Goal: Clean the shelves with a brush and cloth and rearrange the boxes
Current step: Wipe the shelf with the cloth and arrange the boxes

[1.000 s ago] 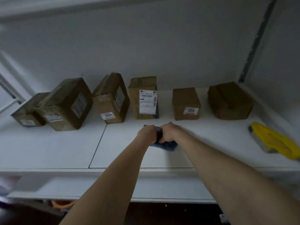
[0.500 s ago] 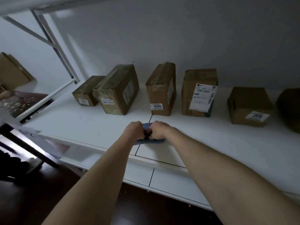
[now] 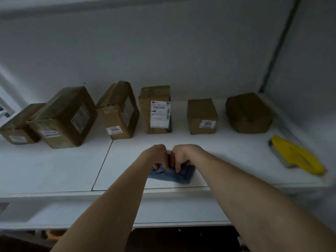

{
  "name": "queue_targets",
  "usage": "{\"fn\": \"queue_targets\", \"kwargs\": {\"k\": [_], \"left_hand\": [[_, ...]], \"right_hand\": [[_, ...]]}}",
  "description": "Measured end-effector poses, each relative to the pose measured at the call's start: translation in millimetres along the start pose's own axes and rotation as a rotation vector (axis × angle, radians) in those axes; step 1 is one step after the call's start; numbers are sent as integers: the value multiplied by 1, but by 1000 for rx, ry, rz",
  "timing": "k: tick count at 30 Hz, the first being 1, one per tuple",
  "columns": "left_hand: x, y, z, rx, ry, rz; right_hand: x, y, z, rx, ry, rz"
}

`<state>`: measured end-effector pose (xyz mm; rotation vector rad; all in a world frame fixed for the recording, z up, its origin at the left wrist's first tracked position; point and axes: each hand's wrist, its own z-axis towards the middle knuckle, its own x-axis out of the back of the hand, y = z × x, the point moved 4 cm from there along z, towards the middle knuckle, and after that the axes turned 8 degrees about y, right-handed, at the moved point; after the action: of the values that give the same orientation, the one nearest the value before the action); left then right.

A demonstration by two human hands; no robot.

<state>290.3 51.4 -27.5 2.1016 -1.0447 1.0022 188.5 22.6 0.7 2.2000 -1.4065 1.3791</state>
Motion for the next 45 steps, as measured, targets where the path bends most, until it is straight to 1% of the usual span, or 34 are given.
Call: {"fn": "queue_targets", "kwargs": {"k": [3, 5, 8, 9, 11, 13, 14, 16, 20, 23, 26, 27, 33, 36, 39, 43, 44, 45], "left_hand": [[-13, 74, -4, -116, -16, 51], [-21, 121, -8, -214, 5, 103], [-33, 189, -22, -454, 105, 281], [-37, 207, -25, -530, 156, 320], [-44, 231, -23, -620, 251, 317], [-46, 241, -11, -595, 292, 191], [-46, 244, -4, -587, 310, 128], [-46, 251, 6, -600, 307, 79], [-45, 258, 17, -626, 271, 80], [-39, 254, 15, -622, 281, 98], [-37, 250, 1, -651, 215, 225], [-37, 247, -6, -678, 216, 273], [-54, 222, -35, -655, 93, 259], [-60, 209, -45, -651, 55, 273], [-65, 199, -51, -653, -18, 303], [-72, 187, -61, -647, -125, 341], [-71, 185, -62, -645, -134, 341], [-65, 183, -63, -643, -119, 331]], "right_hand": [[8, 63, -25, -117, 0, 7], [13, 104, -38, -196, 1, -2], [22, 160, -55, -328, 38, -49], [25, 176, -59, -365, 97, -69], [34, 201, -61, -415, 281, -97], [40, 218, -59, -449, 456, -121], [42, 226, -55, -464, 514, -133], [47, 239, -46, -481, 550, -130], [51, 251, -37, -497, 491, -100], [50, 246, -45, -432, 423, -123], [46, 237, -61, -356, 326, -166], [44, 233, -66, -343, 288, -183], [22, 206, -86, -284, 66, -192], [12, 190, -95, -253, 21, -195], [2, 179, -99, -232, -23, -167], [-11, 168, -103, -209, -144, -88], [-11, 167, -103, -205, -132, -48], [-8, 167, -102, -200, -80, -4]]}}
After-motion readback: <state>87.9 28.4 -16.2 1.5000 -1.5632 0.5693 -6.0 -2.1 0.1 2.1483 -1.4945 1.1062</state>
